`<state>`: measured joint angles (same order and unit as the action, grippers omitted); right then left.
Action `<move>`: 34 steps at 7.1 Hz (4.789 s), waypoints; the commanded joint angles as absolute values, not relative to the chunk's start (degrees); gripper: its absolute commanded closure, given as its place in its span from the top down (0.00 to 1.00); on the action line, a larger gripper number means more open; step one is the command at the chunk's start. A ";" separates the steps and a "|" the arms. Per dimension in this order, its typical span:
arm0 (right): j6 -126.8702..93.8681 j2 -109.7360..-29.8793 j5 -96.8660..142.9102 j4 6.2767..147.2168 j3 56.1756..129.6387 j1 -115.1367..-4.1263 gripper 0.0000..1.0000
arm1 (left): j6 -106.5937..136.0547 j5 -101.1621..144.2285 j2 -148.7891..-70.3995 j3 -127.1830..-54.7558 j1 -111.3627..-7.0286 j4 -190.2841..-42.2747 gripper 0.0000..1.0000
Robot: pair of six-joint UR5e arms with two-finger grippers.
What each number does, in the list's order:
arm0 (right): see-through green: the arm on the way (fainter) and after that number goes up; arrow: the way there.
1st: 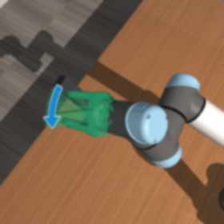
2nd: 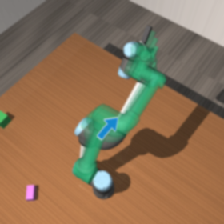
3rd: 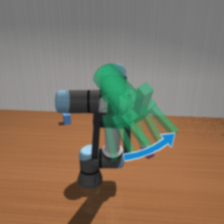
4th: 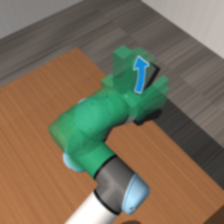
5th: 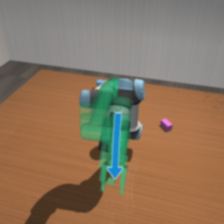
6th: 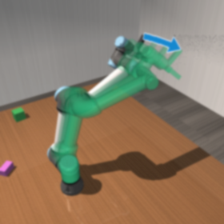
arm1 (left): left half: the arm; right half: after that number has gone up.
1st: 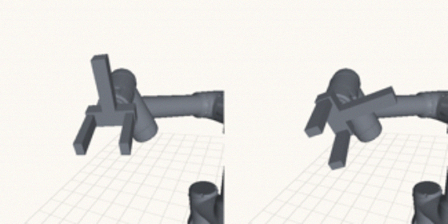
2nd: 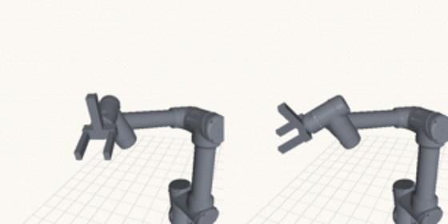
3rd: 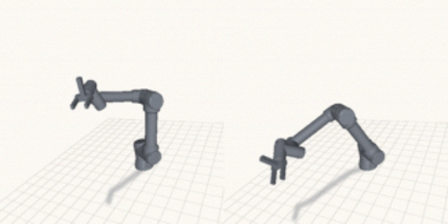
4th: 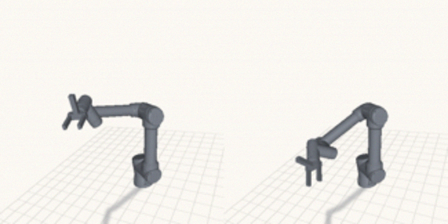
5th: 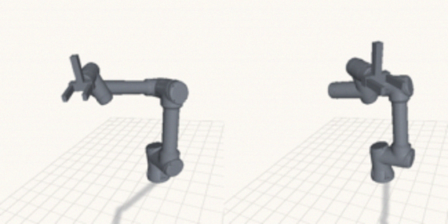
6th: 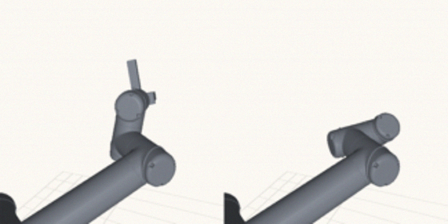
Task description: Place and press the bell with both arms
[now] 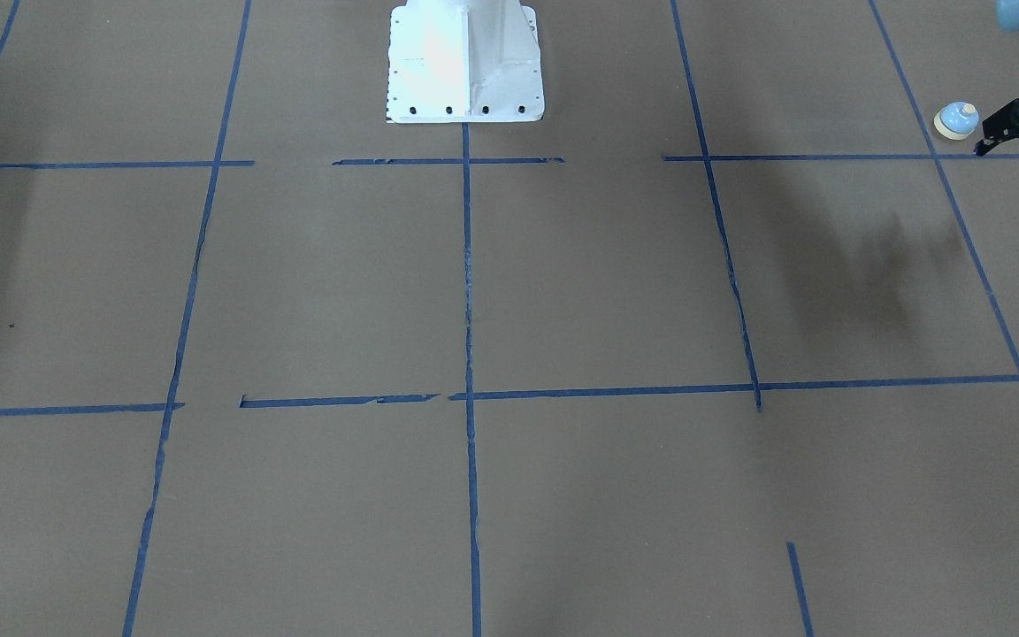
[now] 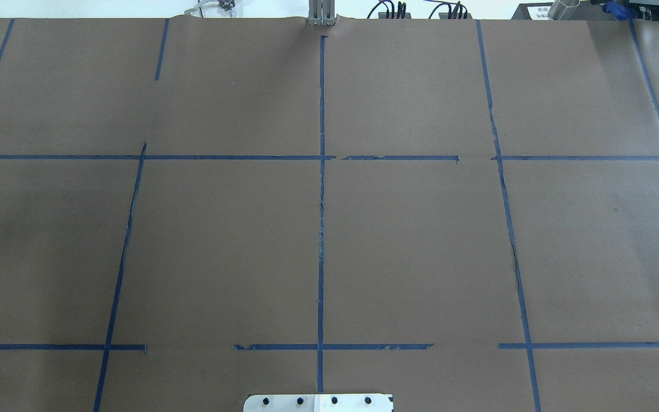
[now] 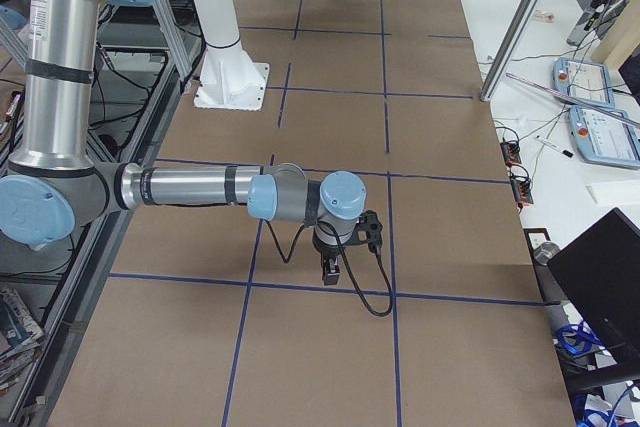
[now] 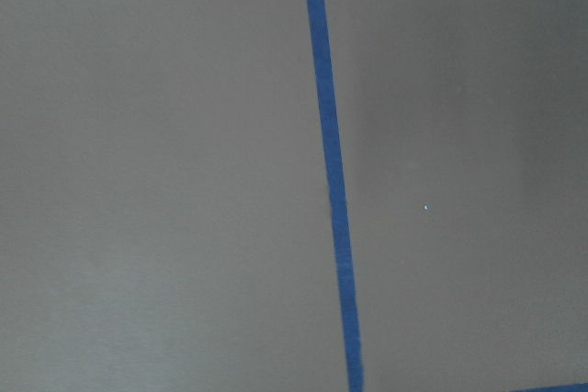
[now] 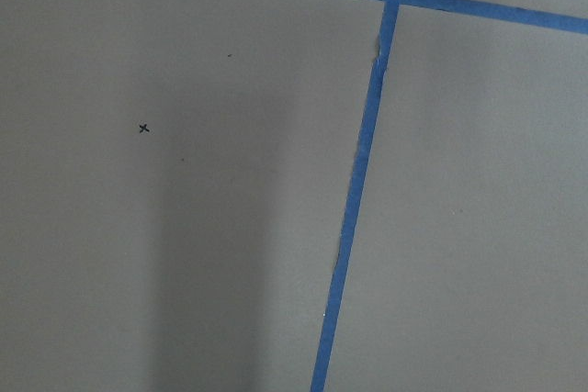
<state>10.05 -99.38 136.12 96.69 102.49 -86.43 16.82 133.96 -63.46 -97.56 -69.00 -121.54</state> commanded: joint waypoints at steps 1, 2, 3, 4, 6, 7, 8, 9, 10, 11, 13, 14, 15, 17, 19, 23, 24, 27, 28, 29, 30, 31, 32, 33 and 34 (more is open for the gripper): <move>10.11 -98.53 136.14 96.68 102.48 -85.96 1.00 | 24.40 133.95 -60.65 -86.80 -65.57 -140.99 1.00; 10.11 -98.53 136.23 96.68 102.74 -85.87 1.00 | 25.22 133.95 -59.86 -84.75 -65.31 -143.41 1.00; 10.11 -98.53 136.23 96.59 103.09 -85.26 1.00 | 27.40 134.12 -58.90 -84.64 -65.22 -145.26 1.00; 10.11 -98.53 136.23 96.59 103.88 -84.64 1.00 | 27.77 135.17 -57.67 -84.64 -64.61 -146.15 1.00; 10.11 -98.53 136.23 96.59 104.67 -83.67 1.00 | 27.95 137.28 -57.30 -83.50 -62.07 -146.16 1.00; 10.11 -98.53 136.23 96.59 105.03 -83.58 1.00 | 29.60 137.29 -57.30 -83.41 -60.05 -146.16 1.00; 10.11 -98.53 136.23 96.59 105.03 -83.58 1.00 | 31.71 137.29 -57.39 -83.32 -56.90 -146.08 1.00; 10.19 -98.53 136.23 96.59 104.94 -83.58 1.00 | 33.90 137.20 -57.39 -83.41 -55.13 -146.51 1.00; 10.20 -98.61 136.23 96.59 104.94 -83.58 1.00 | 35.93 137.20 -57.39 -83.41 -53.37 -147.73 1.00; 10.11 -98.70 136.23 96.59 104.94 -83.58 1.00 | 36.73 136.85 -57.57 -83.41 -51.78 -147.74 1.00; 10.11 -98.70 136.32 96.68 104.94 -83.58 1.00 | 36.65 136.58 -57.83 -83.15 -51.24 -147.66 1.00; 10.19 -98.70 136.32 96.59 104.94 -83.58 1.00 | 36.65 136.58 -57.92 -83.06 -51.15 -147.66 1.00; 10.11 -98.70 136.32 96.59 104.94 -83.58 1.00 | 36.65 136.58 -58.01 -83.06 -51.15 -147.66 0.99; 10.20 -98.70 136.32 96.59 105.03 -83.58 1.00 | 36.65 136.41 -58.18 -82.71 -51.15 -147.66 0.93; 10.20 -98.70 136.32 96.59 105.03 -83.58 1.00 | 36.48 135.27 -59.06 -81.31 -51.07 -147.57 0.91; 10.20 -98.70 136.32 96.59 105.38 -83.58 1.00 | 38.40 136.05 -58.80 -82.08 -51.33 -151.85 0.02; 10.20 -98.70 136.32 96.59 105.38 -83.58 1.00 | 44.59 136.23 -58.62 -84.27 -51.50 -157.79 0.00; 10.28 -98.70 136.32 96.59 105.38 -83.58 1.00 | 59.89 140.36 -65.69 -96.58 -51.42 -158.38 0.00; 10.20 -98.70 136.32 96.68 105.38 -83.58 1.00 | 66.29 140.54 -71.57 -96.68 -51.33 -158.12 0.00; 10.20 -98.70 136.32 96.68 105.29 -83.58 1.00 | 68.62 140.62 -75.89 -96.42 -51.33 -157.85 0.00; 10.20 -98.70 136.41 96.68 105.21 -83.41 1.00 | 69.60 140.54 -81.07 -96.50 -51.50 -153.85 0.00; 10.20 -98.70 136.93 96.68 105.21 -83.15 1.00 | 70.04 140.54 -89.21 -96.50 -51.50 -145.37 0.00; 10.20 -98.61 136.93 96.68 105.21 -82.80 1.00 | 70.05 140.10 -97.13 -96.59 -51.50 -134.93 0.00; 10.20 -98.53 136.85 96.59 105.21 -82.71 1.00 | 70.05 139.84 -103.47 -95.55 -51.07 -127.69 0.00; 10.11 -98.44 136.85 96.59 105.21 -82.53 1.00 | 70.14 137.31 -110.84 -93.71 -48.37 -119.87 0.00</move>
<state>10.17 -98.54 136.86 96.62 105.21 -82.73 70.03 139.32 -102.18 -95.41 -50.51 -129.39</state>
